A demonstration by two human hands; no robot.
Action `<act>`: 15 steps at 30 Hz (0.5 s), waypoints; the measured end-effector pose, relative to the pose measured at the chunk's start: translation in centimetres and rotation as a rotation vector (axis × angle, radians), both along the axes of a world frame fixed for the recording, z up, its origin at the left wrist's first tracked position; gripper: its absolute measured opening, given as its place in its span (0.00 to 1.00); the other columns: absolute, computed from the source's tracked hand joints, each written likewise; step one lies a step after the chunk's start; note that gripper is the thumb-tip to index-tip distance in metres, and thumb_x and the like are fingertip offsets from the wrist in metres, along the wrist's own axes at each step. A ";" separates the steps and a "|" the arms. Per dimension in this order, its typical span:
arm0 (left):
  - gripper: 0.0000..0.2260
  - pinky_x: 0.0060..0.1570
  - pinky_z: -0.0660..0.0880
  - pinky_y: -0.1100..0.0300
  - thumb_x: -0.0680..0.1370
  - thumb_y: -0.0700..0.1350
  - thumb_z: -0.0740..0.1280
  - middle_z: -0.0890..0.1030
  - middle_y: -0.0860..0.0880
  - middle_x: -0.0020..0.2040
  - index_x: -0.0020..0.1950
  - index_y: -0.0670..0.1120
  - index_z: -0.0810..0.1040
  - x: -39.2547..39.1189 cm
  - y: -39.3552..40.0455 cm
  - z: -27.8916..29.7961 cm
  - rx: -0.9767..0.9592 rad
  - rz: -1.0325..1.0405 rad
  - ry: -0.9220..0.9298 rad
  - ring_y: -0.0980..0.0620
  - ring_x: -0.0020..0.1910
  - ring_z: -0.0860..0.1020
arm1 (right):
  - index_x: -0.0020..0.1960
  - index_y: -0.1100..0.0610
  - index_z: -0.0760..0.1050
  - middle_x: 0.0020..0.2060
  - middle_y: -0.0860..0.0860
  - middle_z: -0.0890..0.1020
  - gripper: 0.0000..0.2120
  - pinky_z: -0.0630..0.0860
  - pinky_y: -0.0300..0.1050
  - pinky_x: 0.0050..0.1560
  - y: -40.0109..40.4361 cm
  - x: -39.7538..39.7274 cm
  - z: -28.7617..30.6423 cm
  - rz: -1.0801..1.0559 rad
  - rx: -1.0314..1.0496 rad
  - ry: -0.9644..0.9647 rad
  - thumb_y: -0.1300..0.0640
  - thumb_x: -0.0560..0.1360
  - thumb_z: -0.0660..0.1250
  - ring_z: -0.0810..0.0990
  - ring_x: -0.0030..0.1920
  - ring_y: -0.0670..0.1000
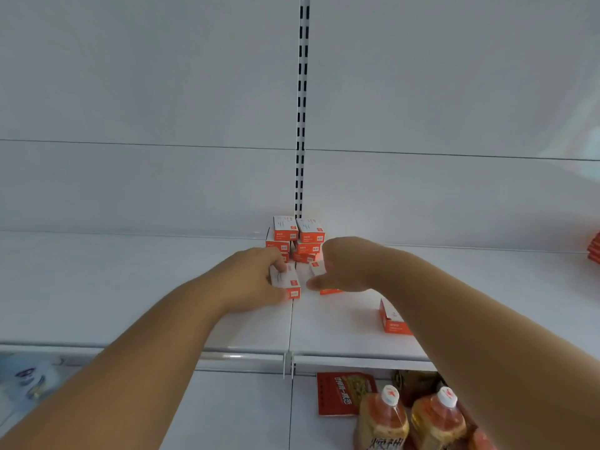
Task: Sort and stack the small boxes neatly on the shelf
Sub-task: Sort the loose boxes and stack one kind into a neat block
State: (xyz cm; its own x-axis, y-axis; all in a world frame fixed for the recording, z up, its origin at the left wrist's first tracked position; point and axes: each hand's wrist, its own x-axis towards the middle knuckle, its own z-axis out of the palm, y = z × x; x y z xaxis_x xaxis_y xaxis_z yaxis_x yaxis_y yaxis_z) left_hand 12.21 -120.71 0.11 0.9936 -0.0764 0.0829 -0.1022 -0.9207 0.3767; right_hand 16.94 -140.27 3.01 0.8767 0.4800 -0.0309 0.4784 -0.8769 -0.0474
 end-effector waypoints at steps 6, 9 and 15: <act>0.33 0.43 0.70 0.72 0.64 0.58 0.78 0.69 0.62 0.56 0.66 0.60 0.70 -0.2 -0.8 -0.2 -0.280 -0.047 -0.232 0.68 0.50 0.74 | 0.66 0.52 0.68 0.55 0.50 0.79 0.28 0.75 0.45 0.47 -1.6 -0.6 -0.3 -0.043 0.431 -0.067 0.54 0.69 0.71 0.76 0.51 0.52; 0.30 0.39 0.71 0.77 0.66 0.54 0.79 0.66 0.61 0.54 0.62 0.62 0.68 -0.6 -2.1 -0.1 -0.386 -0.074 -0.376 0.75 0.49 0.71 | 0.71 0.54 0.69 0.57 0.50 0.76 0.33 0.71 0.44 0.55 -3.7 -1.5 -0.3 -0.003 0.553 -0.255 0.56 0.67 0.71 0.73 0.57 0.52; 0.31 0.34 0.75 0.72 0.68 0.47 0.79 0.76 0.61 0.56 0.64 0.64 0.67 -0.5 -6.2 0.1 -0.726 -0.097 -0.219 0.65 0.50 0.78 | 0.56 0.47 0.72 0.50 0.46 0.76 0.19 0.75 0.39 0.40 -8.6 -2.7 -0.4 -0.160 0.766 -0.179 0.54 0.66 0.70 0.76 0.46 0.44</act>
